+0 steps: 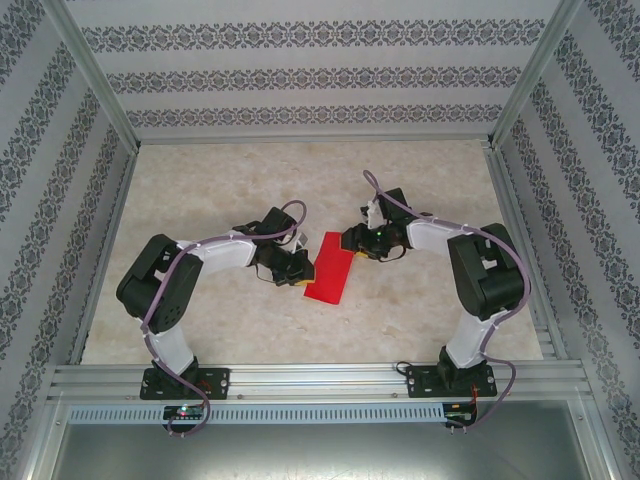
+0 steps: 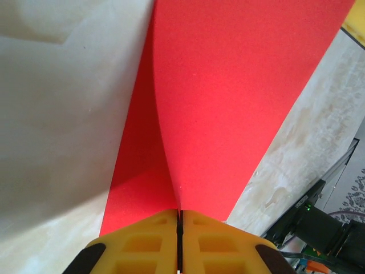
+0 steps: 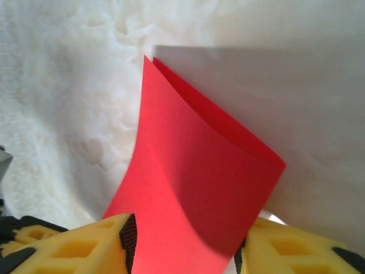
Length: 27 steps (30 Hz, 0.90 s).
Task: Fold a paper plane with a square sheet of paper (pick it up from the middle)
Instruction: Place a square sheet of paper at the center of the table, then fold the triangle a second time at the center of the table.
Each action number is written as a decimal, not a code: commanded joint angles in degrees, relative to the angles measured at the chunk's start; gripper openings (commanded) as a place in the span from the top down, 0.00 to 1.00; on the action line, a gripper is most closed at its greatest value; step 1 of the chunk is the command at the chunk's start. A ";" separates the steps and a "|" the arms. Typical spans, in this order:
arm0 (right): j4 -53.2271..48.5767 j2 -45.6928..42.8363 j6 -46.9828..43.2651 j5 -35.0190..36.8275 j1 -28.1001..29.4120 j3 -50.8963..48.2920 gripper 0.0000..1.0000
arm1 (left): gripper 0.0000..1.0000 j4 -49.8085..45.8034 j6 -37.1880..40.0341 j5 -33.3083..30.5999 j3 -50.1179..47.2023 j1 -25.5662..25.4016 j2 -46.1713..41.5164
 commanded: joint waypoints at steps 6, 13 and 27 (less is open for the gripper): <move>-8.48 -8.86 -3.93 9.19 -0.78 0.32 0.49 | 0.89 1.90 -1.69 -1.79 0.23 -1.28 0.37; -3.29 -7.31 1.00 3.69 1.60 -2.50 0.68 | 0.89 2.63 -2.33 -1.89 -0.10 -1.83 0.50; -2.92 -0.01 -1.01 7.64 3.29 -0.61 0.81 | 0.89 2.96 -2.58 -2.17 0.31 -2.46 0.36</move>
